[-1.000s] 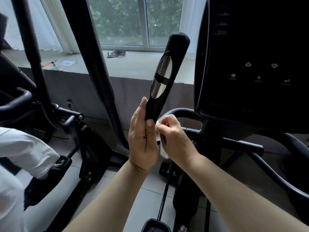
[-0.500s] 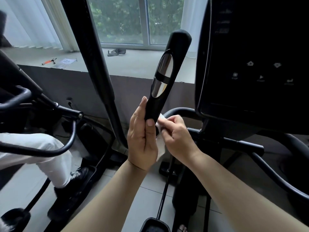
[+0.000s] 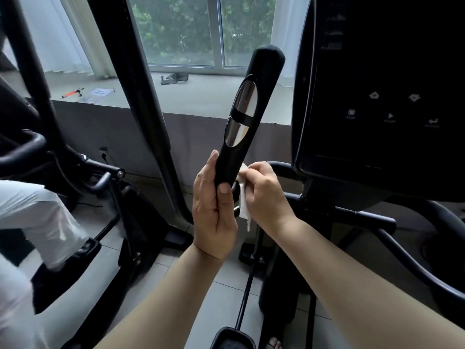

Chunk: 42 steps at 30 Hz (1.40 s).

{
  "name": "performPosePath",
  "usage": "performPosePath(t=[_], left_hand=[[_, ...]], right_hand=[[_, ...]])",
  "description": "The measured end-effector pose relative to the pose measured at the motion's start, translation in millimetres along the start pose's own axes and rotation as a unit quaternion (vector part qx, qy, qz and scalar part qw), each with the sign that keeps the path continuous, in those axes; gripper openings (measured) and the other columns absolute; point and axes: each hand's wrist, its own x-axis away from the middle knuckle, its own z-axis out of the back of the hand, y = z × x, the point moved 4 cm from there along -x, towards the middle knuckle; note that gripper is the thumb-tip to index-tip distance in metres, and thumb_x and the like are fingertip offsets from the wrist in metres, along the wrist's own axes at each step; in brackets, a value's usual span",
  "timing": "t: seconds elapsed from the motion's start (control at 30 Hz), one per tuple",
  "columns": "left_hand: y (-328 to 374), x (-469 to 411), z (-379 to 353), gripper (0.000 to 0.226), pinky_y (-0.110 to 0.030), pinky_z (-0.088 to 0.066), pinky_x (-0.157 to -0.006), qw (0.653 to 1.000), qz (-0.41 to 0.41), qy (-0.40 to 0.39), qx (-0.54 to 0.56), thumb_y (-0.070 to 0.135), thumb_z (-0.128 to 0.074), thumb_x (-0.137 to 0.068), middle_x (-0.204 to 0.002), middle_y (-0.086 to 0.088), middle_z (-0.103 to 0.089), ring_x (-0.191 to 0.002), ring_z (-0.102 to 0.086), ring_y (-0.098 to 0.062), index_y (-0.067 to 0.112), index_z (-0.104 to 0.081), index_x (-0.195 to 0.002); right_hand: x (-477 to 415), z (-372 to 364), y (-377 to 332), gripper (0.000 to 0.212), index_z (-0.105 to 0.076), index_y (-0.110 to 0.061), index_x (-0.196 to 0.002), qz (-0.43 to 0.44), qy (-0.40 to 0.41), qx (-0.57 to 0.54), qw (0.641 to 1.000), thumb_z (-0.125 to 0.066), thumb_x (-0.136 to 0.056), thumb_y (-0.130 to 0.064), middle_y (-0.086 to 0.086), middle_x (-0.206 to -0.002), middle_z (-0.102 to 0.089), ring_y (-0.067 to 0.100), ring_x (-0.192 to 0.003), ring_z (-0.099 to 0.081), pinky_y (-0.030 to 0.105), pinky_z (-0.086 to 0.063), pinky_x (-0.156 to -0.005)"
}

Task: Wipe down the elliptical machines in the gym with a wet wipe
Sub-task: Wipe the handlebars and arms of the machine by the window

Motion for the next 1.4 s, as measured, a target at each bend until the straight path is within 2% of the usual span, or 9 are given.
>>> performPosePath(t=[0.17,0.33,0.43,0.57,0.77,0.97,1.13,1.27,1.4], left_hand=[[-1.0,0.5,-0.7,0.051,-0.043,-0.046,-0.109,1.000,-0.004,0.000,-0.008,0.031,-0.034,-0.111,-0.138,-0.026,-0.052,-0.127,-0.055,-0.036,-0.003,-0.038,-0.148],[1.2,1.6,-2.7,0.050,-0.032,-0.038,-0.112,1.000,-0.005,0.004,-0.024,0.029,-0.033,-0.110,-0.143,-0.018,-0.051,-0.134,-0.050,-0.025,-0.002,-0.038,-0.149],[1.9,1.9,-3.5,0.050,-0.027,-0.035,-0.113,0.999,0.009,0.008,-0.036,0.027,-0.033,-0.109,-0.144,-0.015,-0.050,-0.135,-0.047,-0.014,-0.005,-0.038,-0.147],[1.6,1.2,-2.4,0.056,-0.028,-0.038,-0.111,1.000,0.006,0.003,-0.027,0.033,-0.033,-0.110,-0.140,-0.016,-0.053,-0.131,-0.051,-0.017,-0.009,-0.039,-0.146],[-0.3,2.0,-1.9,0.054,-0.024,-0.039,-0.108,0.999,0.006,0.002,-0.033,0.032,-0.032,-0.110,-0.135,-0.015,-0.054,-0.127,-0.051,-0.010,-0.008,-0.038,-0.147],[0.5,1.8,-0.6,0.051,-0.022,-0.034,-0.112,0.999,-0.012,0.003,-0.032,0.029,-0.033,-0.110,-0.145,0.004,-0.048,-0.137,-0.043,-0.004,-0.007,-0.037,-0.146],[0.0,1.4,-2.4,0.054,-0.018,-0.034,-0.109,0.999,-0.010,0.008,-0.036,0.029,-0.033,-0.110,-0.140,-0.005,-0.049,-0.132,-0.045,0.000,-0.013,-0.038,-0.144],[-6.7,6.5,-3.0,0.052,-0.027,-0.037,-0.110,0.999,-0.004,0.008,-0.031,0.031,-0.036,-0.109,-0.140,-0.005,-0.050,-0.131,-0.049,-0.016,-0.002,-0.035,-0.149],[-19.5,17.0,-3.1,0.054,-0.053,-0.043,-0.109,0.999,-0.010,0.000,-0.036,0.037,-0.037,-0.109,-0.145,-0.010,-0.042,-0.127,-0.050,-0.040,0.006,-0.027,-0.152]], right_hand=[[11.4,-4.4,-7.2,0.020,-0.074,-0.014,-0.109,0.002,-0.066,-0.037,0.997,-0.055,-0.102,-0.015,-0.001,-0.123,-0.053,0.023,-0.119,-0.045,0.029,-0.040,-0.107],[-6.3,7.8,14.0,0.023,-0.075,-0.007,-0.097,-0.007,0.006,0.016,1.000,-0.058,-0.100,-0.023,0.006,-0.104,-0.054,0.026,-0.100,-0.055,0.035,-0.049,-0.093],[-15.0,4.0,6.4,0.017,-0.076,-0.002,-0.093,-0.067,0.038,-0.027,0.997,-0.060,-0.096,-0.006,0.006,-0.102,-0.055,0.025,-0.101,-0.057,0.015,-0.041,-0.092],[-5.5,-14.1,-14.8,0.015,-0.075,-0.008,-0.097,0.100,-0.074,0.027,0.992,-0.066,-0.089,0.001,0.006,-0.108,-0.064,0.023,-0.101,-0.051,0.027,-0.041,-0.094],[-10.4,-8.5,-7.6,0.016,-0.072,-0.016,-0.103,0.128,-0.105,0.130,0.978,-0.061,-0.094,-0.007,0.001,-0.111,-0.057,0.017,-0.101,-0.034,0.023,-0.034,-0.088],[-25.8,7.2,15.7,0.021,-0.075,-0.006,-0.104,-0.055,-0.021,0.051,0.997,-0.056,-0.099,-0.010,0.009,-0.113,-0.060,0.026,-0.112,-0.047,0.011,-0.027,-0.097],[-9.1,0.9,7.3,0.024,-0.071,-0.012,-0.112,0.018,-0.080,0.015,0.996,-0.049,-0.103,-0.015,-0.012,-0.123,-0.049,0.012,-0.117,-0.030,0.007,-0.016,-0.106],[-10.0,6.9,24.1,0.022,-0.070,-0.011,-0.114,0.045,-0.048,0.034,0.997,-0.053,-0.103,-0.020,0.000,-0.120,-0.056,0.018,-0.116,-0.044,0.031,-0.039,-0.106],[-11.0,3.1,18.2,0.019,-0.072,-0.005,-0.109,-0.007,-0.011,0.002,1.000,-0.056,-0.100,-0.009,0.006,-0.118,-0.060,0.024,-0.115,-0.046,0.027,-0.038,-0.107]])
